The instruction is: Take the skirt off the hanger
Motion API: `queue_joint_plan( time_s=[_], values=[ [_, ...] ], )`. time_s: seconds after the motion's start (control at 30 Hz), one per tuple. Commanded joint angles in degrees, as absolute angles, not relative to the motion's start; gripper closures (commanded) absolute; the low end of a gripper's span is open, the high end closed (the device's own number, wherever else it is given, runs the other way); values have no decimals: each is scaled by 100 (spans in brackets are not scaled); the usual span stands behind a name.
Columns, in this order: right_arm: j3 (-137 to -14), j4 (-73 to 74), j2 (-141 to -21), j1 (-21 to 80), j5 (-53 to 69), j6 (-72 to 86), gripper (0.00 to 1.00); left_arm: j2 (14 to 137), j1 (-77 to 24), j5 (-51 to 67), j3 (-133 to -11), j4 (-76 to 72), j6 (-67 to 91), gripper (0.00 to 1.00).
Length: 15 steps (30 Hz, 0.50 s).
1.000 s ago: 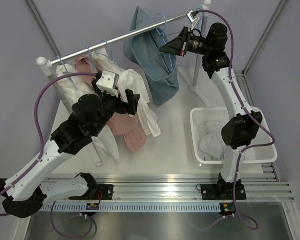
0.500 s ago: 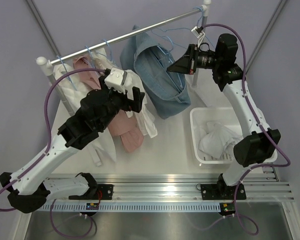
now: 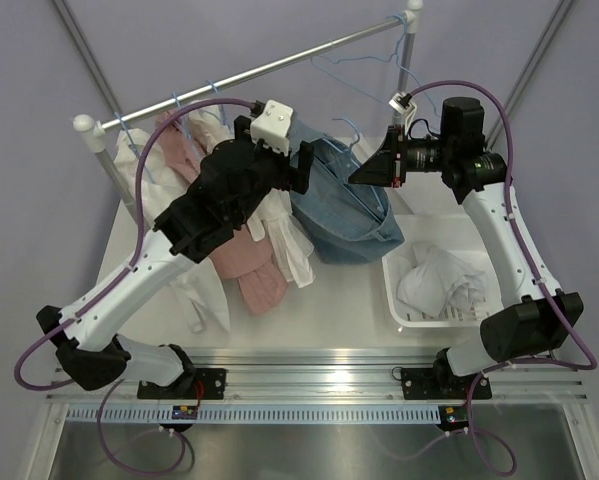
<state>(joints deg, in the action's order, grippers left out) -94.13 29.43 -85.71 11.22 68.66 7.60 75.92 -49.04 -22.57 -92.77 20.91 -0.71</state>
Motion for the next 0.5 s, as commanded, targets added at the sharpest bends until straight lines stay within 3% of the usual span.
queue_joint_plan(
  time_s=[0.0,0.33,0.47],
  values=[
    [-9501,2707,-8200,1107,7198,404,100,7822,-4887,-2338,-9554,1986,-412,14],
    [-9527,2373,-8191,1107,7523,843,100,8112,-4887,-3021,-9308,1837,-904,19],
    [-9484,2434,-8130,1107,7594,826,100,8261,-4834,-3348,-9334,1609,-1204,35]
  ],
)
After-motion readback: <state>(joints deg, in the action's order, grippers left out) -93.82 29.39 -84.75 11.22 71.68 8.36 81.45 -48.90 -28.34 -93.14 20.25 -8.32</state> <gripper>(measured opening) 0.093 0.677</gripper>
